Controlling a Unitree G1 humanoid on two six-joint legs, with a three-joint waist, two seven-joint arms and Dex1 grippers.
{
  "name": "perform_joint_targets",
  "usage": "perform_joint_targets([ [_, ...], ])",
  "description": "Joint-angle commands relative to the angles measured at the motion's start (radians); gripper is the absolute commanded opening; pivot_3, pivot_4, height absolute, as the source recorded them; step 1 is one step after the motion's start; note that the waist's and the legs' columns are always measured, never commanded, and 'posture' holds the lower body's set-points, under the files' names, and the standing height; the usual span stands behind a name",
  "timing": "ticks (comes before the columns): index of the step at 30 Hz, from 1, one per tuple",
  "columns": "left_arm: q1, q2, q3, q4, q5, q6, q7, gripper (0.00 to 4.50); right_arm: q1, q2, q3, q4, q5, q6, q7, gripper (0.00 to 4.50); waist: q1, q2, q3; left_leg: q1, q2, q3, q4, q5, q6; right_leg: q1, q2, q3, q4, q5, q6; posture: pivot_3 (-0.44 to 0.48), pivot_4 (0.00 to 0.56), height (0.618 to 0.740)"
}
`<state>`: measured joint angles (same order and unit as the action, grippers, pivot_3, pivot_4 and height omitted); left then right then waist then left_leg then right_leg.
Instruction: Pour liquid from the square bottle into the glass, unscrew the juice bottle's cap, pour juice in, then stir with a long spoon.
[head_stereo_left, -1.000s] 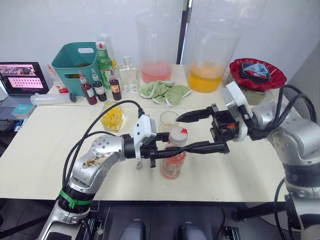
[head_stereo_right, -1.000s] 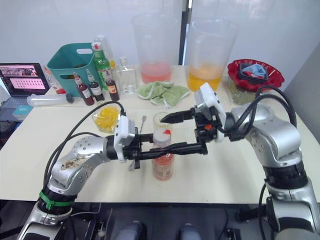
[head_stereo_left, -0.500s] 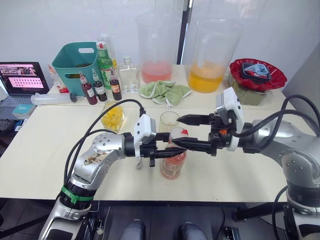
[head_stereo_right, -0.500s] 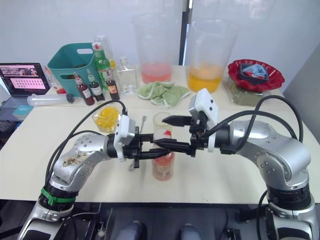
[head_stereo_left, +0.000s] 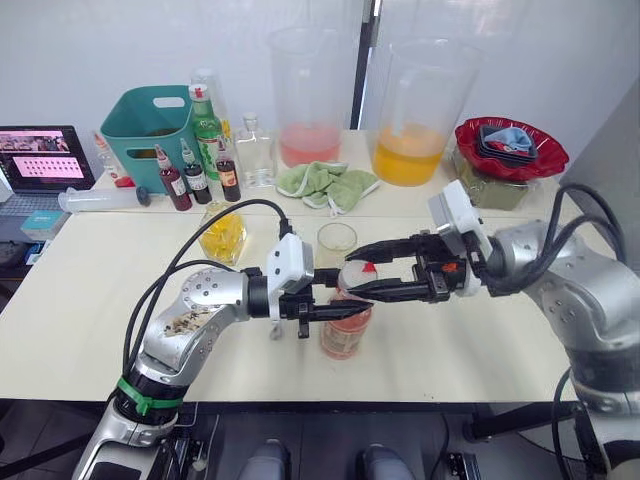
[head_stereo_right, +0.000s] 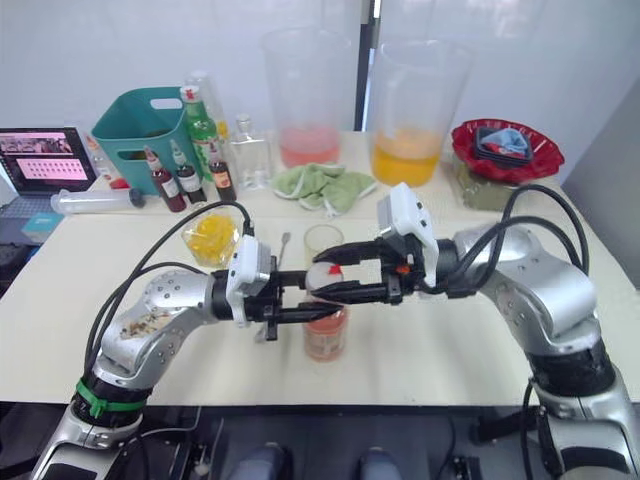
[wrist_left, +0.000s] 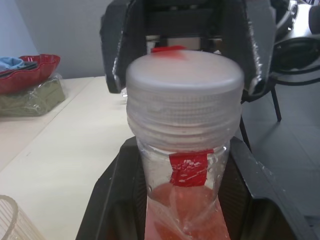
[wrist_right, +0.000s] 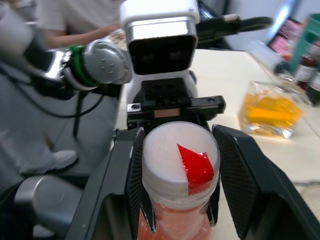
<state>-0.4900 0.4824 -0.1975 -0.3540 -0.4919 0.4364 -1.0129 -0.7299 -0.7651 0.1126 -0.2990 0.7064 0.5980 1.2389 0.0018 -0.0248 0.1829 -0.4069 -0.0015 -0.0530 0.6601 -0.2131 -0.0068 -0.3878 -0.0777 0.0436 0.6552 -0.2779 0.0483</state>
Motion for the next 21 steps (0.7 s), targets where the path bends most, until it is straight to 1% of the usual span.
perform_joint_targets([
  [1,0.036,0.017,-0.040,-0.032,0.014,0.006,-0.014,1.47,-0.111,0.043,0.088,0.191,-0.111,-0.203,0.244,1.63,-0.006,0.000,0.000,0.000,0.000,0.000,0.000,0.000,0.000,0.000,0.000,0.000,0.000,0.000,0.000,0.000,0.150,0.740],
  [2,0.039,0.021,-0.046,-0.038,0.024,0.002,-0.013,1.47,-0.150,0.060,0.109,0.256,-0.125,-0.238,0.308,1.63,-0.011,0.000,0.000,0.001,0.000,0.000,0.000,0.000,0.000,0.000,0.000,0.000,0.000,0.000,0.000,0.000,0.150,0.740],
  [4,0.043,0.018,-0.049,-0.044,0.034,0.007,0.005,1.47,-0.218,0.048,0.178,0.345,-0.105,-0.278,0.369,1.63,-0.013,0.000,0.000,0.001,0.000,0.000,-0.001,0.000,0.000,0.000,0.000,0.000,0.000,0.000,0.000,0.000,0.150,0.740],
  [6,0.047,0.012,-0.048,-0.053,0.037,0.002,0.020,1.47,-0.295,-0.002,0.262,0.386,-0.020,-0.246,0.376,1.63,-0.013,0.000,0.000,0.001,0.000,-0.001,-0.001,0.000,0.000,0.000,0.000,0.000,0.001,0.000,0.000,0.000,0.150,0.740],
  [9,0.054,0.007,-0.045,-0.073,0.021,0.001,0.030,1.47,-0.391,-0.024,0.306,0.427,0.086,-0.196,0.376,1.63,-0.012,0.000,0.000,0.001,0.000,-0.002,-0.001,0.000,0.000,0.000,-0.001,0.000,0.001,0.000,0.000,0.000,0.150,0.740],
  [11,0.063,0.010,-0.044,-0.085,0.009,0.014,0.034,1.47,-0.441,-0.053,0.334,0.446,0.106,-0.209,0.376,2.66,-0.011,0.000,0.000,-0.001,0.000,-0.002,-0.001,0.000,0.000,-0.001,-0.001,0.000,0.001,0.000,0.000,0.000,0.150,0.740],
  [13,0.067,0.011,-0.045,-0.087,0.008,0.017,0.036,1.47,-0.457,-0.083,0.339,0.444,0.121,-0.205,0.376,3.33,-0.008,0.000,0.000,-0.002,0.000,-0.002,-0.001,0.000,0.000,-0.003,-0.002,0.000,0.001,0.000,0.000,0.000,0.150,0.740],
  [16,0.066,0.011,-0.045,-0.078,0.011,-0.002,0.023,1.47,-0.427,-0.115,0.269,0.419,0.082,-0.203,0.376,4.38,-0.003,0.000,0.000,-0.002,0.000,-0.002,-0.001,-0.001,0.001,-0.002,-0.003,-0.001,0.000,0.000,0.000,0.000,0.150,0.740],
  [17,0.064,0.012,-0.044,-0.073,0.008,-0.007,0.015,1.47,-0.409,-0.127,0.236,0.401,0.063,-0.201,0.367,4.47,-0.002,0.000,0.000,-0.002,0.000,-0.002,-0.001,-0.001,0.001,-0.002,-0.003,-0.001,0.000,0.000,0.000,0.000,0.150,0.740],
  [21,0.046,0.003,-0.045,-0.033,0.016,-0.017,0.007,1.47,-0.316,-0.148,0.111,0.280,0.081,-0.105,0.254,4.47,0.001,0.000,0.000,-0.003,-0.001,-0.001,-0.001,-0.001,0.001,-0.003,-0.002,0.000,0.000,0.000,0.000,0.000,0.150,0.740],
])
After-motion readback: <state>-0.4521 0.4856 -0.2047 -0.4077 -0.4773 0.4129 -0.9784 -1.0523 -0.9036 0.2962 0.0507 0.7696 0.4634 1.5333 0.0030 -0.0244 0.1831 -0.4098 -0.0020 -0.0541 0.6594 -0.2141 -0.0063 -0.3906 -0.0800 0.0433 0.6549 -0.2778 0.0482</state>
